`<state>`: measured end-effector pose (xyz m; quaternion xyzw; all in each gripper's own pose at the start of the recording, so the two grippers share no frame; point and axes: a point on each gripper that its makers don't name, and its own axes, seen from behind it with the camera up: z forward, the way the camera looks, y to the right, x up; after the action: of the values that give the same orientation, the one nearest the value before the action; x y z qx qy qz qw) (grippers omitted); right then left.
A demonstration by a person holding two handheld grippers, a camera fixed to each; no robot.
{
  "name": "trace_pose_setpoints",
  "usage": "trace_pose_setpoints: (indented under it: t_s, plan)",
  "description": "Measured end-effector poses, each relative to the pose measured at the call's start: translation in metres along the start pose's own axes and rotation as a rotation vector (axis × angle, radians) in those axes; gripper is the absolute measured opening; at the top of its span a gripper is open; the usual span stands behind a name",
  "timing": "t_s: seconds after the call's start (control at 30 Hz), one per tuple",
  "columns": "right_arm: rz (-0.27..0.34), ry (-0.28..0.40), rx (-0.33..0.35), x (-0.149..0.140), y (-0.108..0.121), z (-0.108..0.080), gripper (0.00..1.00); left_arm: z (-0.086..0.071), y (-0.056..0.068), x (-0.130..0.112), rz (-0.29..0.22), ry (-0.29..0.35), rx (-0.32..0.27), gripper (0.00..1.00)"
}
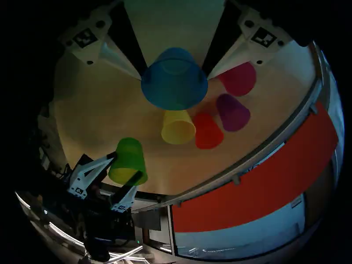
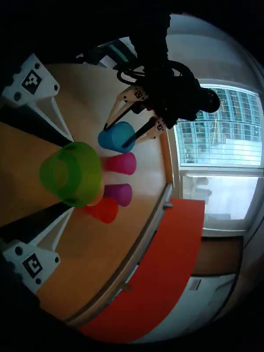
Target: Pour water
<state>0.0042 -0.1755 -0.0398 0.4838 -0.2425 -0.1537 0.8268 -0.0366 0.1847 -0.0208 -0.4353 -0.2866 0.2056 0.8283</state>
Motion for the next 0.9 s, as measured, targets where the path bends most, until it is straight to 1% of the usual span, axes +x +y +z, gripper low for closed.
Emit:
trace_pose_setpoints:
  t_s: [0.2,0.5,0.9]
  plan:
    - [-0.006,-0.031,0.002,-0.013,0.002,0.009,0.89,0.010,0.001,-0.010,0.008,-0.052,-0.024,0.85]
    - [-0.008,-0.076,0.002,-0.034,0.004,0.021,0.89,0.019,0.009,-0.026,0.036,-0.112,-0.050,0.85]
    - [-0.012,-0.105,0.007,-0.048,0.004,0.027,0.89,0.026,0.015,-0.034,0.048,-0.139,-0.062,0.85]
